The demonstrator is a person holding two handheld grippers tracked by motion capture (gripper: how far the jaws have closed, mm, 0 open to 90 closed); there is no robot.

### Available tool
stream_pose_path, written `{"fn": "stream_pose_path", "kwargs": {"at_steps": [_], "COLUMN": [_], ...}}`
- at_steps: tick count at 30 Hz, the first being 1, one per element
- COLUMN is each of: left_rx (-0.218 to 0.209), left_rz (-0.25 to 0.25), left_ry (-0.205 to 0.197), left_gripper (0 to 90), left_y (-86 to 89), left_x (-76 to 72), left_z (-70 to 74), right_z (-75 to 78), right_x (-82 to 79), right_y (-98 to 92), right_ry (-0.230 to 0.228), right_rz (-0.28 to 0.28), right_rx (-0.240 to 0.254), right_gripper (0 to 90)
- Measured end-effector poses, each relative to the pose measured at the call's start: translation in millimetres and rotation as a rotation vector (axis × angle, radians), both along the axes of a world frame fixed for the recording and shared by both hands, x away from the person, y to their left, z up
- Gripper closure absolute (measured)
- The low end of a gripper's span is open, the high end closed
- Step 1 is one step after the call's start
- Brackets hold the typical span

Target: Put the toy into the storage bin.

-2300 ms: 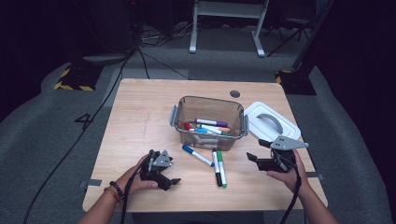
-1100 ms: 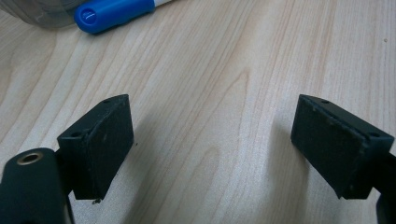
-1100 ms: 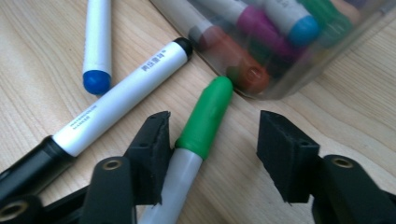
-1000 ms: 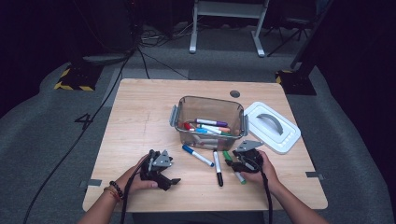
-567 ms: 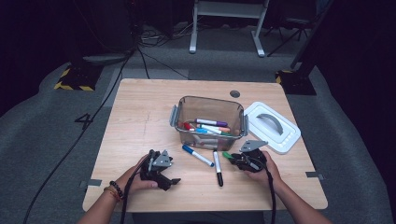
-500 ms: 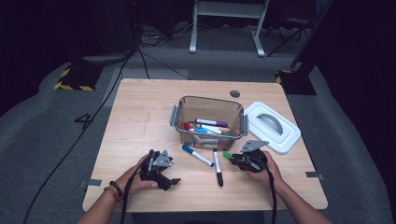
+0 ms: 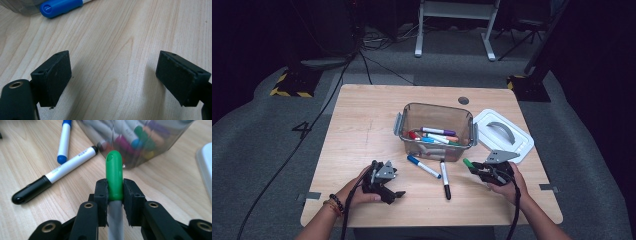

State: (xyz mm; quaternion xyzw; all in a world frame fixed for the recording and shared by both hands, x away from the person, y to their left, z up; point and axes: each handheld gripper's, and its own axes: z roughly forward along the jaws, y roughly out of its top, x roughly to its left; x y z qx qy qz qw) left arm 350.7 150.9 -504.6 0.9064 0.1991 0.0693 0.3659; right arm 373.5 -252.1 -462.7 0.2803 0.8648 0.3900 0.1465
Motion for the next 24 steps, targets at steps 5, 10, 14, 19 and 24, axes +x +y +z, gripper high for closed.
{"fn": "stream_pose_path", "kwargs": {"at_steps": [5,10,14,19,24], "left_rx": [0.0,0.0,0.0,0.0,0.0], "left_rz": [0.0,0.0,0.0,0.001,0.0], "left_ry": [0.0,0.0,0.0,0.001,0.0], "left_gripper": [13.5,13.5,13.5,13.5,13.5], "left_y": [0.0,0.0,0.0,0.0,0.0], "left_x": [0.0,0.0,0.0,0.0,0.0], "left_z": [0.0,0.0,0.0,0.0,0.0], "right_z": [12.6,27.8,42.1,65.5,88.3], "right_x": [-5.6,-10.6,-12.8,-14.5,-13.0], "right_y": [-7.7,-17.4,-26.9,-36.1,-40.3], "right_ry": [-0.029,-0.07,-0.104,-0.17,-0.216], "right_rz": [-0.002,-0.011,-0.027,-0.038,-0.037], "right_rx": [0.028,0.067,0.106,0.132,0.157], "right_gripper": [74.8,74.8,74.8,74.8,74.8]}}
